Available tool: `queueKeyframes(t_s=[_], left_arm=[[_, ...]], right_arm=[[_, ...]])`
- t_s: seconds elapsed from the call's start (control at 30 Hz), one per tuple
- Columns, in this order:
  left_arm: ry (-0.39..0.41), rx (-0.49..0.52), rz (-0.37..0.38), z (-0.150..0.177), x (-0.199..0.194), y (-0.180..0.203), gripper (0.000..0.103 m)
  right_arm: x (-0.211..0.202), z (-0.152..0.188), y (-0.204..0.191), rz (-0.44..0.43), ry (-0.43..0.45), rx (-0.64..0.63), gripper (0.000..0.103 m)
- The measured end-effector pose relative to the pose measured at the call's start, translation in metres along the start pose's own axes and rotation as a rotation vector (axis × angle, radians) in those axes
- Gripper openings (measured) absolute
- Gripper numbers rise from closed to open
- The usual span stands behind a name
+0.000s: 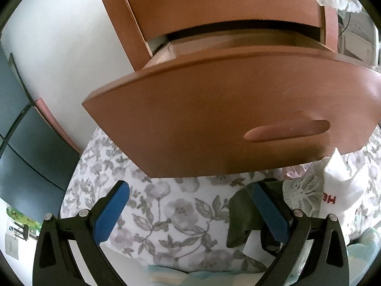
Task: Take underwear out of drawer
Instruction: 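Carry the white plastic bag down toward the clothes pile with the right gripper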
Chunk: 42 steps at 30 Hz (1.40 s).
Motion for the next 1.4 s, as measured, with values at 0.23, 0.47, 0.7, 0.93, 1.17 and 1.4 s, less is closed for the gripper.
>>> queueKeyframes(t_s=[0.23, 0.47, 0.7, 0.93, 1.17, 1.4], left_arm=[[0.036, 0.029, -0.019, -0.003, -0.008, 0.003, 0.102], [0.064, 0.039, -0.029, -0.005, -0.014, 0.004, 0.102], [0.091, 0.043, -0.036, -0.006, -0.02, 0.003, 0.102], [0.121, 0.053, -0.047, -0.009, -0.026, 0.004, 0.103], [0.138, 0.051, -0.054, -0.01, -0.031, 0.002, 0.102], [0.134, 0.038, -0.053, -0.009, -0.03, -0.001, 0.103]], right_arm=[[-0.02, 0.009, -0.001, -0.009, 0.018, 0.01, 0.014], [-0.037, 0.017, -0.006, -0.018, 0.034, 0.014, 0.014], [-0.052, 0.025, -0.011, -0.019, 0.049, 0.016, 0.014], [-0.054, 0.044, -0.013, -0.022, 0.02, 0.029, 0.014], [-0.057, 0.059, -0.016, -0.028, 0.004, 0.041, 0.014], [-0.049, 0.082, -0.019, -0.024, -0.049, 0.049, 0.014]])
Point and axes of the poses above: each gripper's, at about its wrist camera, not at the fingertips, and x roughly the way its jaws point, y to its right, z to its underside, the point moved 8 cm from there along x, roughly the way its jaws point, and after that the axes turned 9 degrees about y, right-handed, at the moved point
